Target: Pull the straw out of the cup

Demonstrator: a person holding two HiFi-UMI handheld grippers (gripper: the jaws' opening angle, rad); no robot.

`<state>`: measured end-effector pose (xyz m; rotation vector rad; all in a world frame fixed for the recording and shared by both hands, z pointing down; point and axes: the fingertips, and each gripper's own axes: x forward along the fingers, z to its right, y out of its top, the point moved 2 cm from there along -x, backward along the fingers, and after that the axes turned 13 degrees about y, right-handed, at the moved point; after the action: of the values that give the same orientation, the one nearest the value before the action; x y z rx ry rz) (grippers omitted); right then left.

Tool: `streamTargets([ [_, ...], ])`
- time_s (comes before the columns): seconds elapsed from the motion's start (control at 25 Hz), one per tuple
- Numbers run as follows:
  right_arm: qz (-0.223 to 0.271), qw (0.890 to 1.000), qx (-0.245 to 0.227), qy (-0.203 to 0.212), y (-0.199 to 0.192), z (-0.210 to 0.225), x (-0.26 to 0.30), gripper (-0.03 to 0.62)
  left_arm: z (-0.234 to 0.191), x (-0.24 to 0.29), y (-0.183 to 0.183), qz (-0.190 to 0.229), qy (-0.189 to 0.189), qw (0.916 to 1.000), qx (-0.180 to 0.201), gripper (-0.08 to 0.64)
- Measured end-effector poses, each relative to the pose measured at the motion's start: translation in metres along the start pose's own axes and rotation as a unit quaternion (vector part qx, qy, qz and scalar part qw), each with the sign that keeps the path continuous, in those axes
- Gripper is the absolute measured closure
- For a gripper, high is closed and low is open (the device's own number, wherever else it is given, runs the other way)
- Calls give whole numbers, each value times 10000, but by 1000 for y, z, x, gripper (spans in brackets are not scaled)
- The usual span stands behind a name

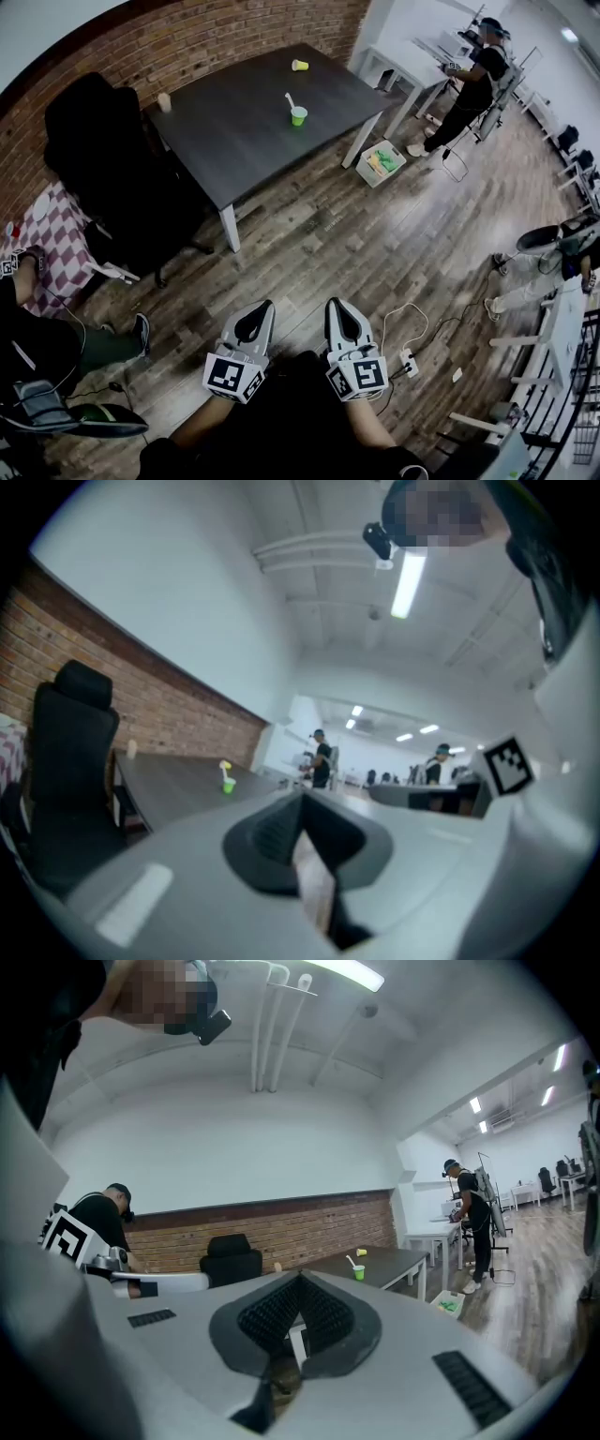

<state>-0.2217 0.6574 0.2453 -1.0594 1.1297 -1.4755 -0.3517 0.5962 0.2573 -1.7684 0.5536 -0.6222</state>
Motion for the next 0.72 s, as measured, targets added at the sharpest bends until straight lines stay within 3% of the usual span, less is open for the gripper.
streamTargets([
  [0.32,-118,9998,-140,-10,1,9,31,588,-18,28,2,-93,15,9999,-82,555],
  [0.72,34,9997,-4,253,22,91,94,588,-22,128,21,12,128,9999,39,555],
])
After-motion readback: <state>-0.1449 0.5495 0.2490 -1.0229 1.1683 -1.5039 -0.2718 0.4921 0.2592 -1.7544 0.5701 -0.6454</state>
